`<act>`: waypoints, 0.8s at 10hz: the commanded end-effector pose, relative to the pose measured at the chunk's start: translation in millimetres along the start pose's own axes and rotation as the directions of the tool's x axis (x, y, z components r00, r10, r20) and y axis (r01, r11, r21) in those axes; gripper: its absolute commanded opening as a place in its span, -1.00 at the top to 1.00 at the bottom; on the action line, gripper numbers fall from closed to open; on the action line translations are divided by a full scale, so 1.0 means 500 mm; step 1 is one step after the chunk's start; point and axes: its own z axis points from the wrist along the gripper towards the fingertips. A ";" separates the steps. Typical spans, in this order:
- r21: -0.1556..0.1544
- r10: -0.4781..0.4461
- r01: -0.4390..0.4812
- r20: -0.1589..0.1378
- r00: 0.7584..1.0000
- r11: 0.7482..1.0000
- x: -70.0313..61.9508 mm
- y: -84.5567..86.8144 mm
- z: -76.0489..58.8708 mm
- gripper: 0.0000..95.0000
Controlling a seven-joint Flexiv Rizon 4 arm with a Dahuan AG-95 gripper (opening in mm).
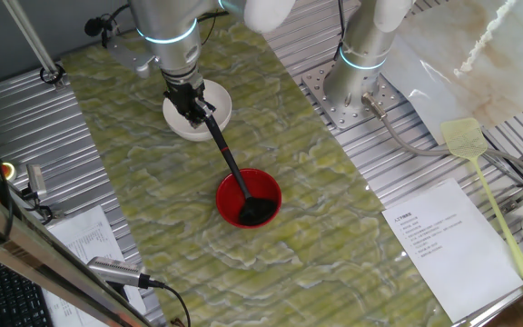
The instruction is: Scoop water with a large spoon from one bowl to another
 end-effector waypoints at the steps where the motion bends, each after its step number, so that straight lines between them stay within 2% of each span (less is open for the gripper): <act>1: -0.013 -0.070 0.070 -0.016 0.997 0.997 0.013 0.020 0.014 1.00; 3: -0.013 -0.149 0.148 -0.009 0.989 0.989 0.014 0.025 0.017 1.00; 5: -0.013 -0.300 0.300 -0.006 0.954 0.954 0.010 0.032 0.021 1.00; 7: 0.001 -0.373 0.373 -0.007 0.928 0.928 0.010 0.044 0.027 1.00; 8: 0.004 -0.429 0.429 -0.003 0.904 0.904 0.008 0.054 0.034 1.00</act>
